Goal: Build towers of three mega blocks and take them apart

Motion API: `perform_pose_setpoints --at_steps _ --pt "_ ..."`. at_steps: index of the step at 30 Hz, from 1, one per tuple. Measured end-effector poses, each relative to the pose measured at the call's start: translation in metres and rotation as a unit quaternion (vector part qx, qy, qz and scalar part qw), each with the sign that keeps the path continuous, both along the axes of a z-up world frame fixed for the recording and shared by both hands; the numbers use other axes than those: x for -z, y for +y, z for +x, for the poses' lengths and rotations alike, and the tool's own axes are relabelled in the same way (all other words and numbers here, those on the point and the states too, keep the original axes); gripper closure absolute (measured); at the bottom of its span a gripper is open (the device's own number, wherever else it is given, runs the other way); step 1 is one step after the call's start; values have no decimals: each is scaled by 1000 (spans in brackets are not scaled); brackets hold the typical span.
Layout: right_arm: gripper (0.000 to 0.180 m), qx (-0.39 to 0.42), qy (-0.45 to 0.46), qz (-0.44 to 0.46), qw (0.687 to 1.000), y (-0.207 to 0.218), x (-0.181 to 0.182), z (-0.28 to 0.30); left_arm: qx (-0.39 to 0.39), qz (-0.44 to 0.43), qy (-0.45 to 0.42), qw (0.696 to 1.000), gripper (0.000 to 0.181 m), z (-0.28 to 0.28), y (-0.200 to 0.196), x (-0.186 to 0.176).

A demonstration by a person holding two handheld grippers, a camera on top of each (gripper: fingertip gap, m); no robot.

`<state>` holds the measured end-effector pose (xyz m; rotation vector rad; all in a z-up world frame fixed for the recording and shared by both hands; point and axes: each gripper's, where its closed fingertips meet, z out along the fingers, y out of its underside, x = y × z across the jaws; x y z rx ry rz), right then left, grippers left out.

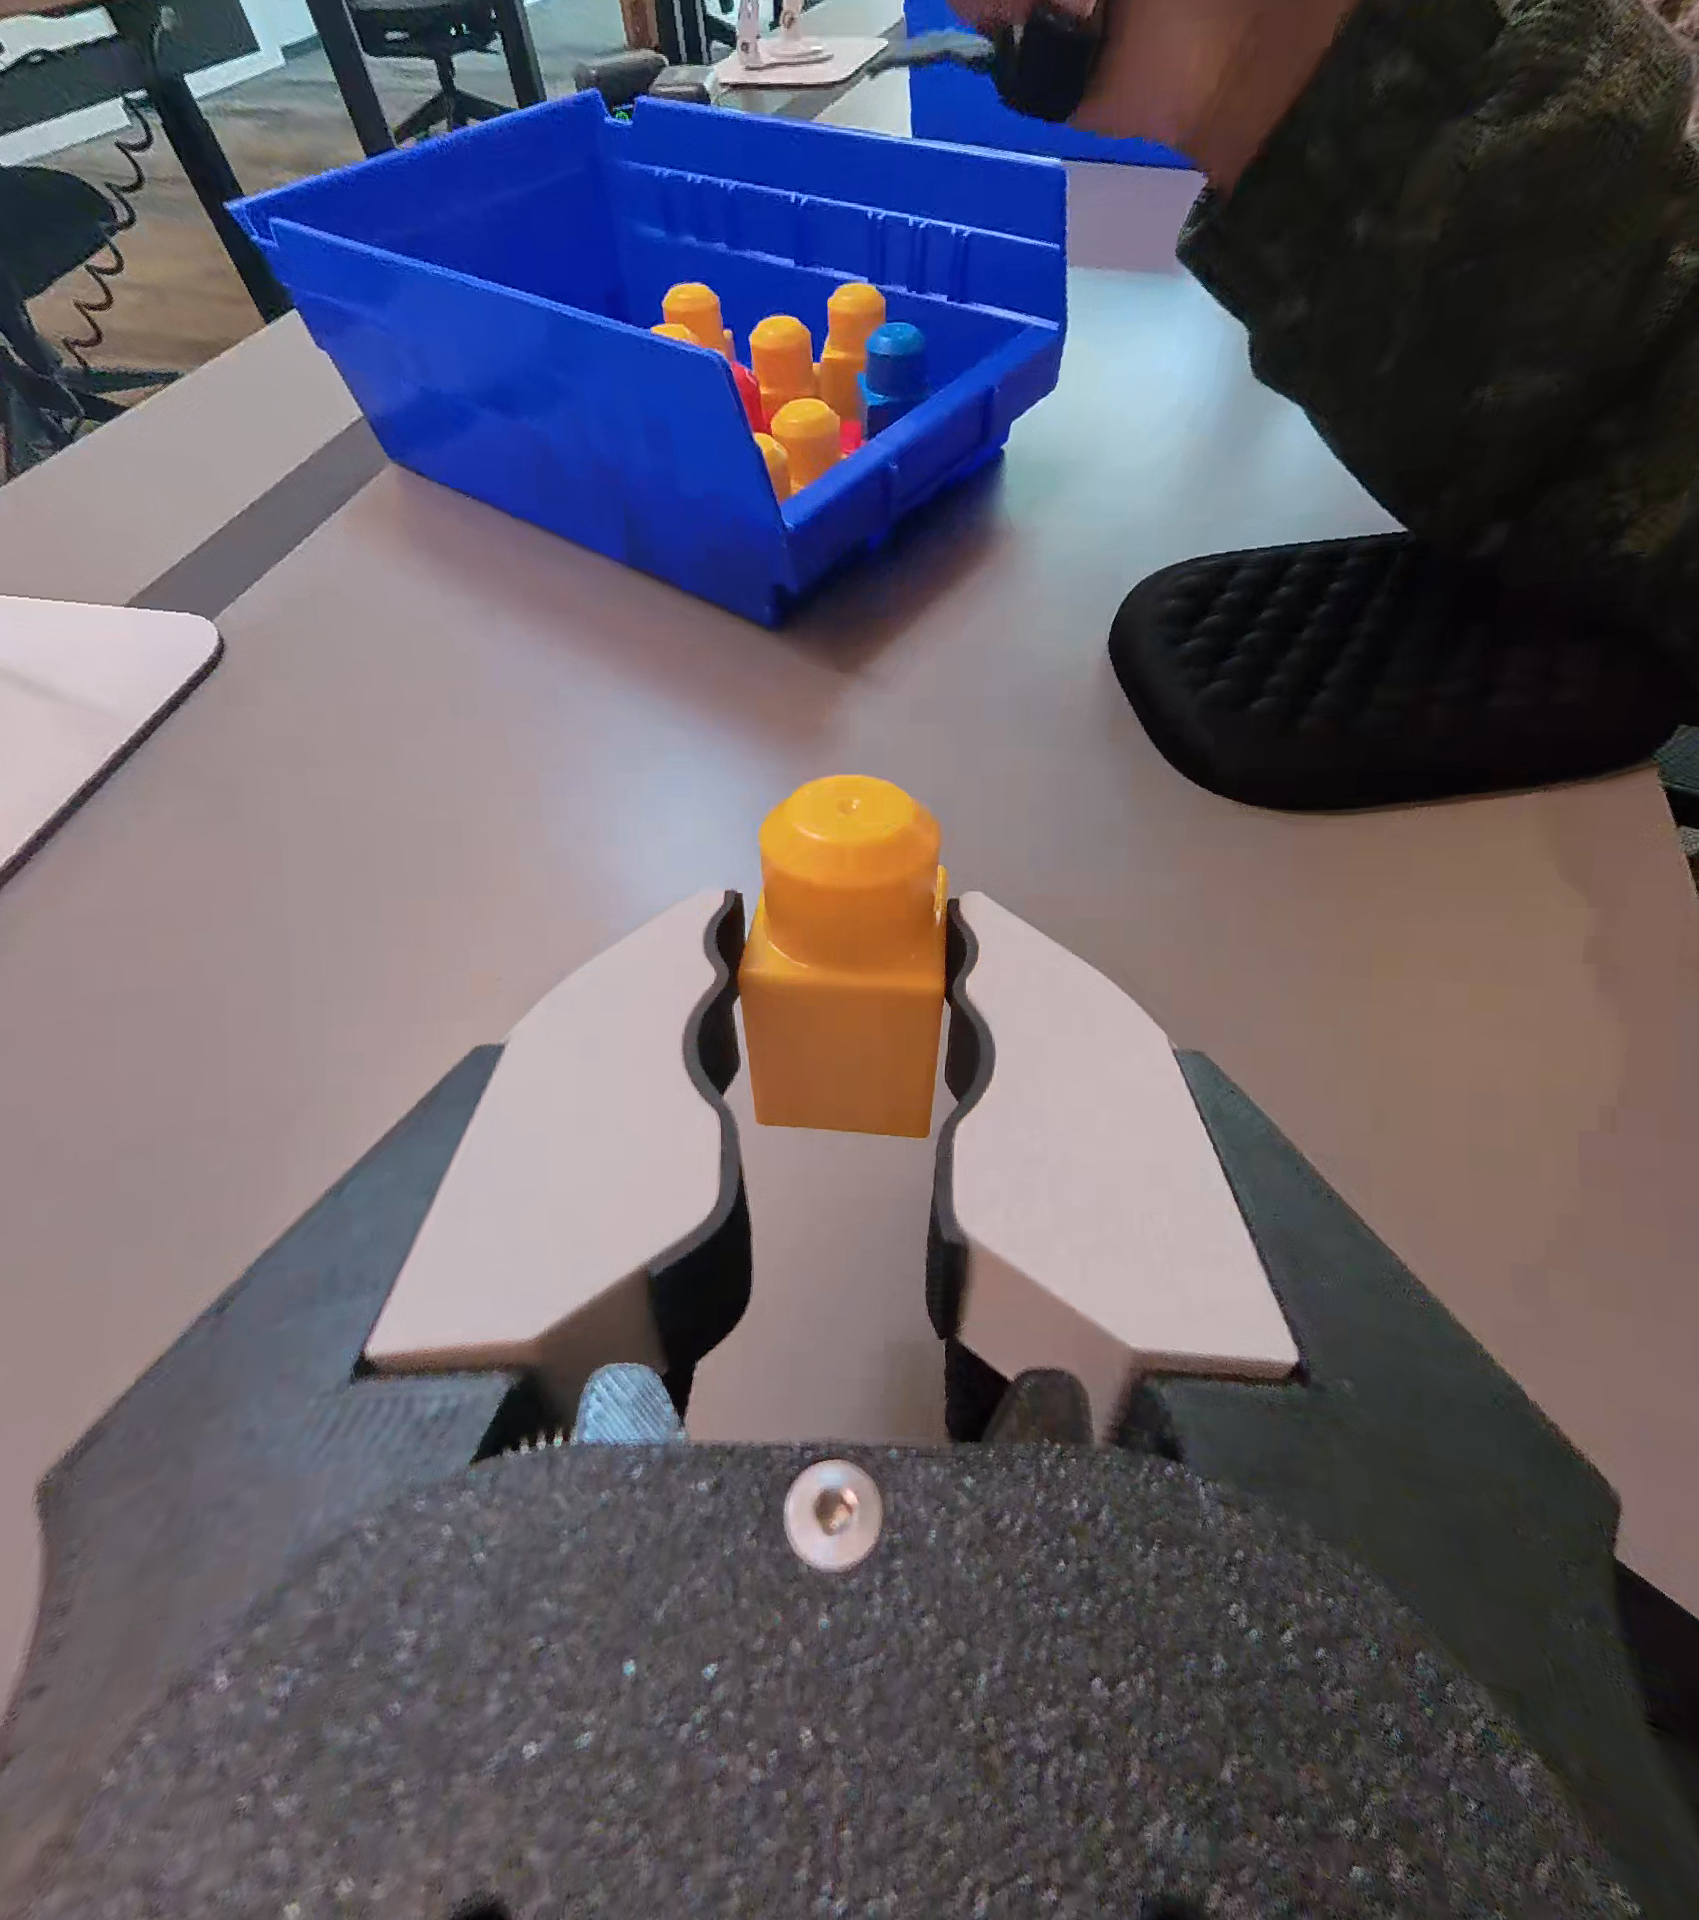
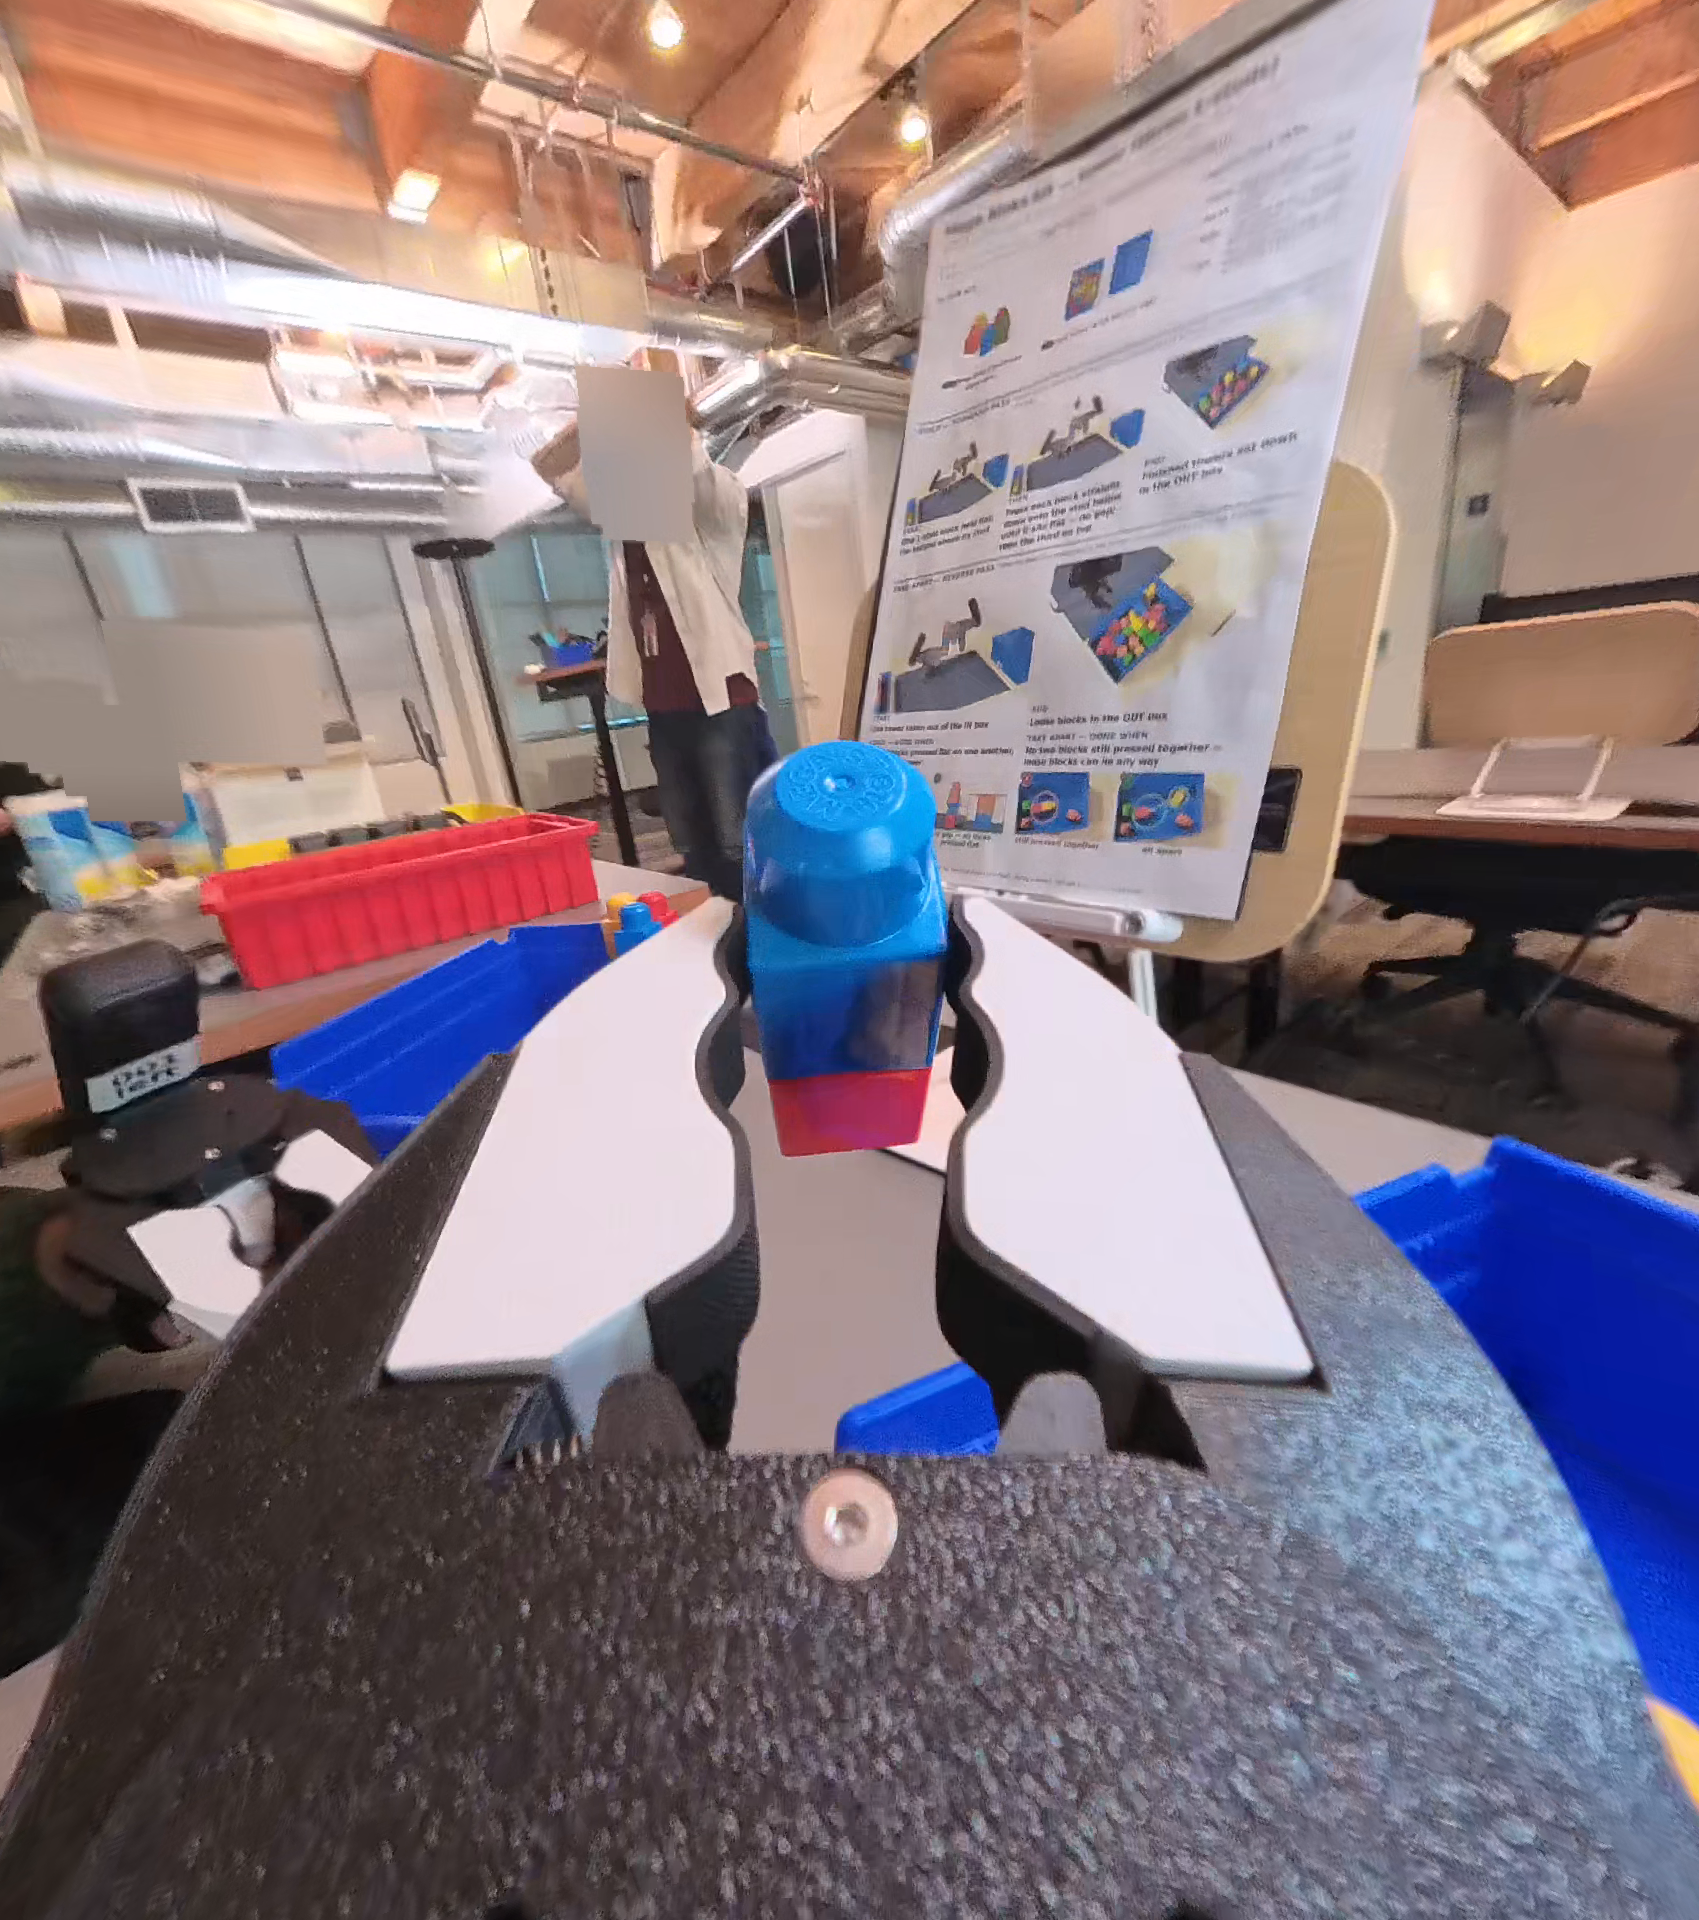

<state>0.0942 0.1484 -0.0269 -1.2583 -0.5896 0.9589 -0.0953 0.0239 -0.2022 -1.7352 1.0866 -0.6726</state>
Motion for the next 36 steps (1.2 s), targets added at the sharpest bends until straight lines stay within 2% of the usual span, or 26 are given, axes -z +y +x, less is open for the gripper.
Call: perform_pose_setpoints --at_steps 5,8,12,16,18,21,25,27,28,30,34,36 --pt "143 -87 -4 -36 996 -10 20 -30 3 -8 -40 999 144 9 -1 -2" --pt "143 -152 -58 -44 986 -29 41 -71 7 -21 -54 998 144 14 -4 0" --pt "143 -208 -140 -32 967 -56 68 -113 5 -62 -2 998 144 16 -3 30" --pt "143 -247 -166 -24 954 -76 78 -132 6 -129 81 988 142 7 -6 70" --pt "143 -258 -171 -24 950 -82 81 -136 9 -138 120 983 132 -1 -7 80" --pt "143 -274 -172 -24 946 -89 83 -141 11 -104 88 991 122 -1 -4 58" --pt "143 -313 -163 -26 935 -109 84 -155 40 -33 -51 997 116 14 -10 -3" --pt "143 -345 -156 -26 925 -126 86 -166 47 2 -83 995 112 21 -14 -19" --pt "143 -359 -156 -25 920 -134 88 -172 48 14 -86 995 116 24 -16 -22" --pt "143 -376 -168 -22 911 -146 97 -183 62 30 -83 994 144 25 -23 -25" --pt "143 -370 -220 -8 903 -147 111 -183 71 3 -21 997 145 16 -24 -11" --pt "142 -359 -244 5 901 -144 112 -178 62 15 46 997 145 6 -20 2"
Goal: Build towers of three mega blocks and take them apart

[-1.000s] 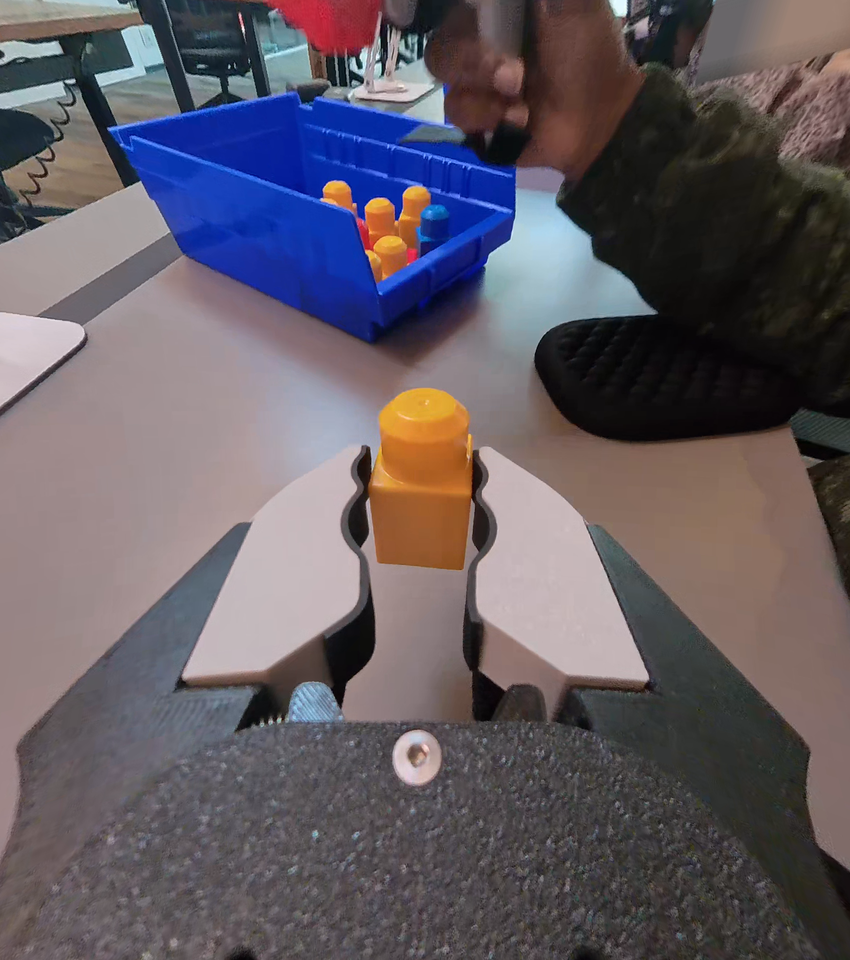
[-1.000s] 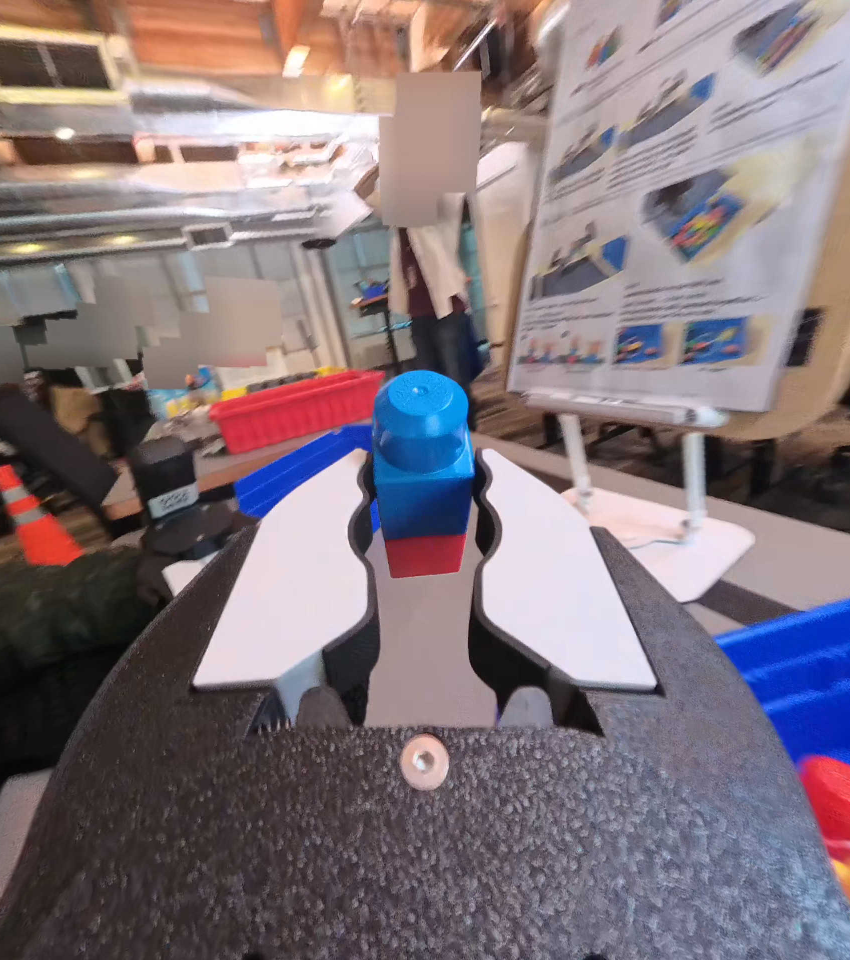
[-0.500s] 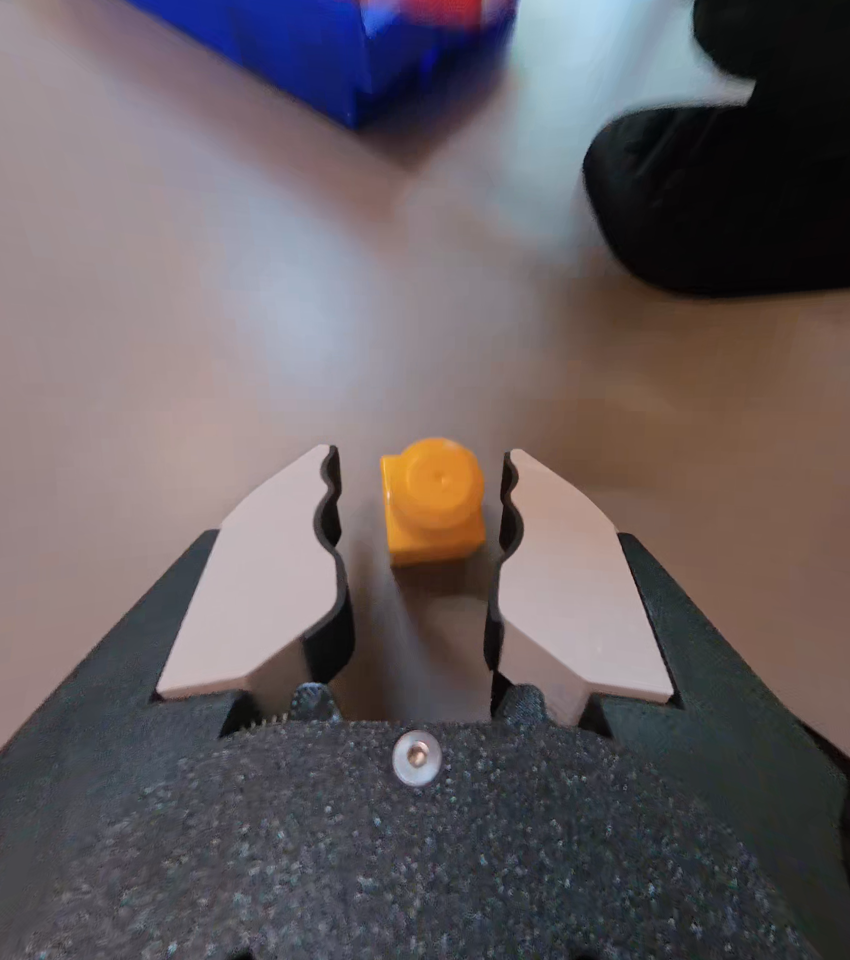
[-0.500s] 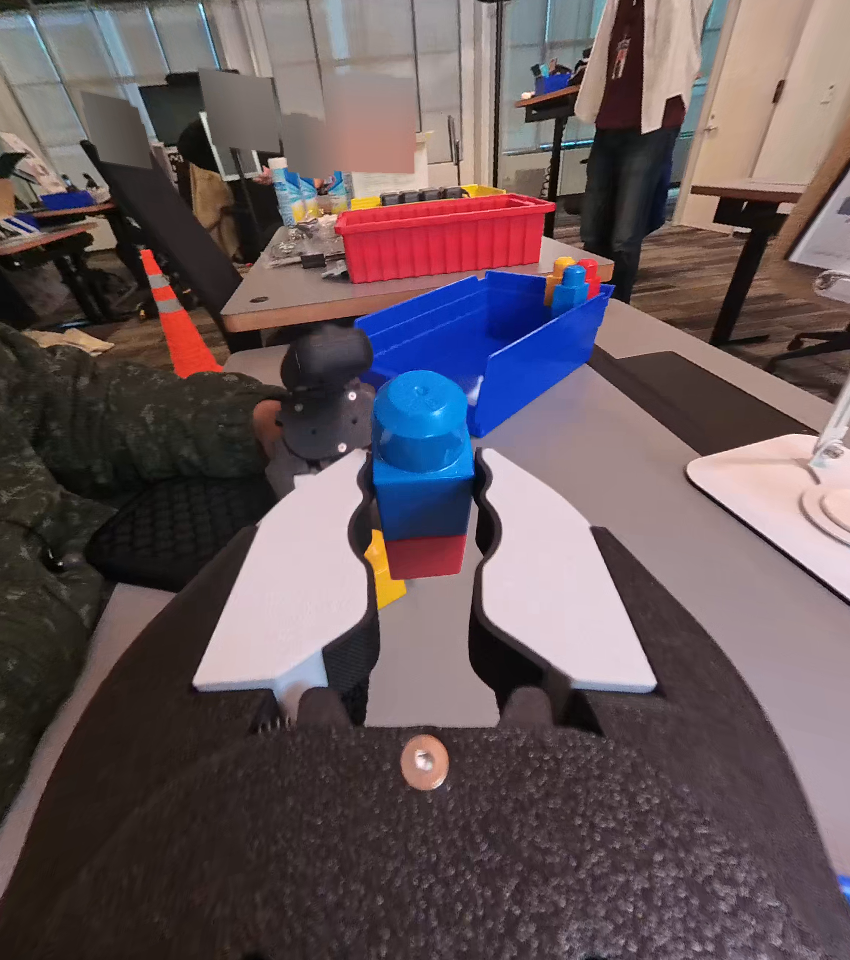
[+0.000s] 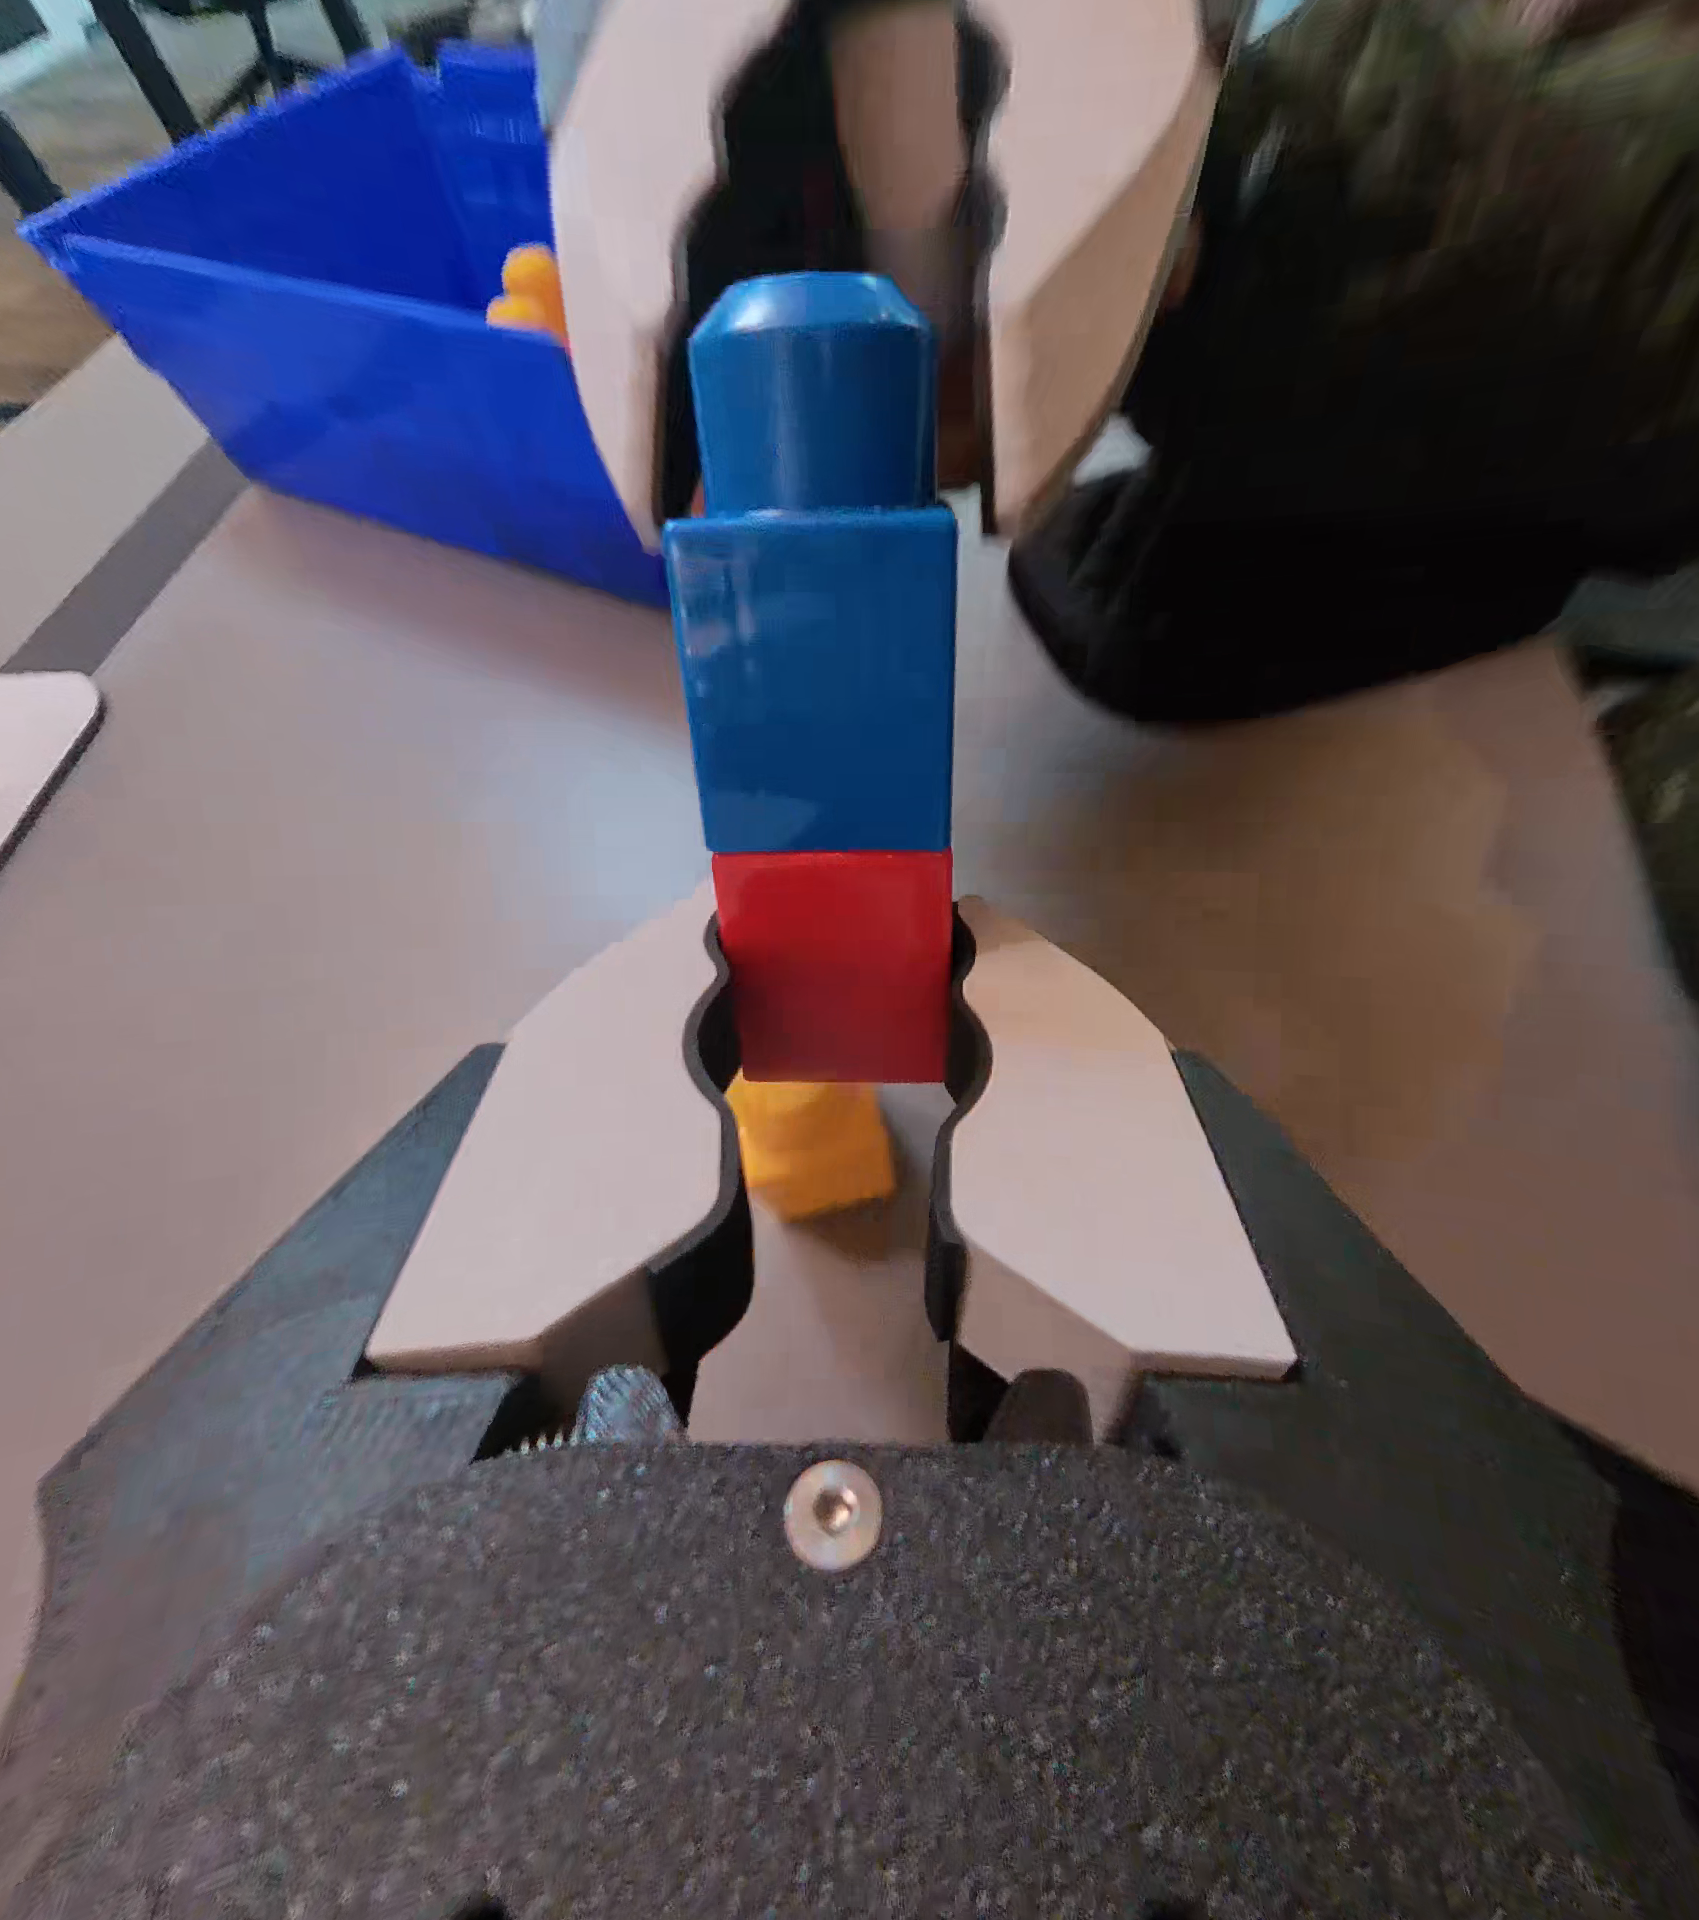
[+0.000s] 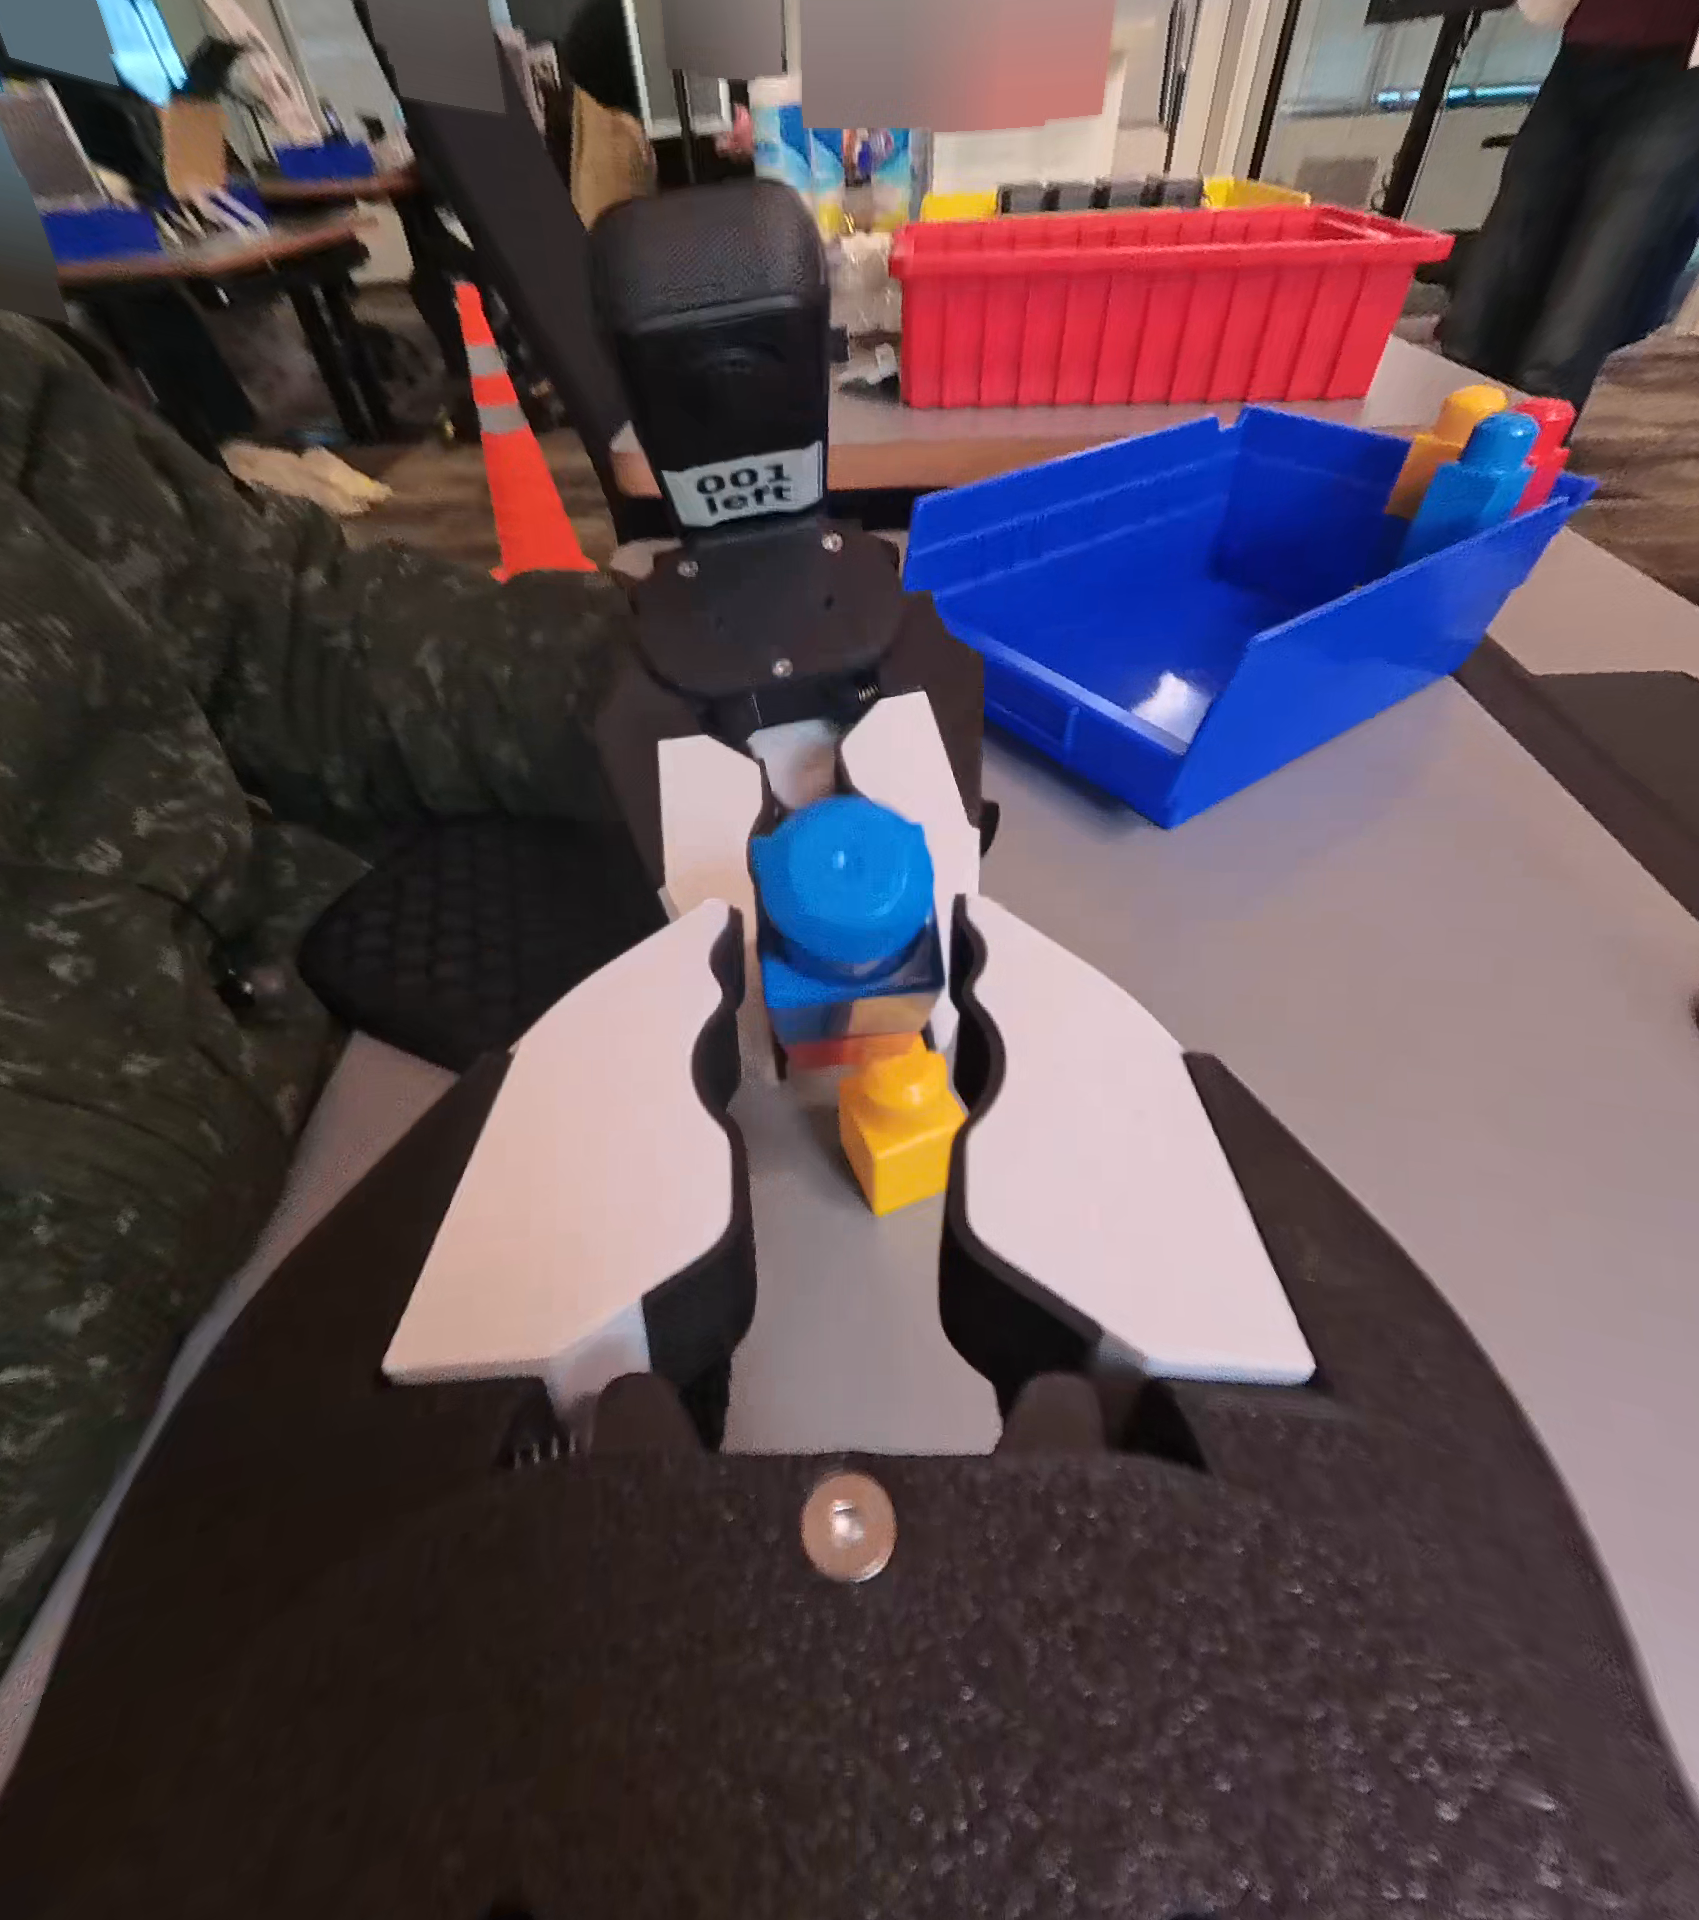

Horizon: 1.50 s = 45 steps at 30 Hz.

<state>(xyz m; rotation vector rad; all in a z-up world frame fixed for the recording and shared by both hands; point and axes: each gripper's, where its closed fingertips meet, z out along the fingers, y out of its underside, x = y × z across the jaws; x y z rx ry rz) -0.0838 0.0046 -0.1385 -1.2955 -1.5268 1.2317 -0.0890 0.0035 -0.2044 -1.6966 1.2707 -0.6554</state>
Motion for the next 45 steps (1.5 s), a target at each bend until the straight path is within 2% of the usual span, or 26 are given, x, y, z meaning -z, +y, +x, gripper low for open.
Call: perform_pose_setpoints --at_steps 2,6,8,14,19,22,24,26,30,33,35,40,43,45 --pt "141 11 -26 32 999 3 2 5 -2 9 43 999 145 -6 0 9" --pt "140 5 -87 71 994 -1 19 8 8 8 76 997 145 -7 -4 17" --pt "148 -1 -101 87 991 -4 26 6 6 7 91 996 145 -8 -4 21" --pt "149 -2 -110 102 989 -9 23 6 20 11 82 996 145 -10 -8 15" --pt "149 -7 -54 82 995 -11 -6 11 29 19 2 999 145 -8 -14 -22" --pt "149 -14 -20 77 997 -15 -23 14 25 36 9 999 145 -11 -15 -28" --pt "149 -16 57 46 997 -13 -60 31 -7 47 39 998 145 -28 -3 -15" --pt "149 48 92 74 992 9 -87 55 -21 31 0 999 145 -36 2 -21" --pt "149 259 94 109 955 85 -113 111 -59 47 -56 996 145 -47 16 -42" --pt "149 400 0 122 908 152 -100 158 -75 52 -53 994 145 -53 22 -38" --pt "149 459 -91 119 876 191 -79 187 -80 57 -49 994 145 -54 23 -37" --pt "148 510 -308 81 799 252 -11 248 -84 63 -45 993 145 -52 25 -36" --pt "148 510 -375 41 773 267 20 264 -86 63 -38 994 145 -52 26 -31" --pt "148 525 -414 19 743 273 32 279 -88 65 -35 993 145 -52 27 -29"
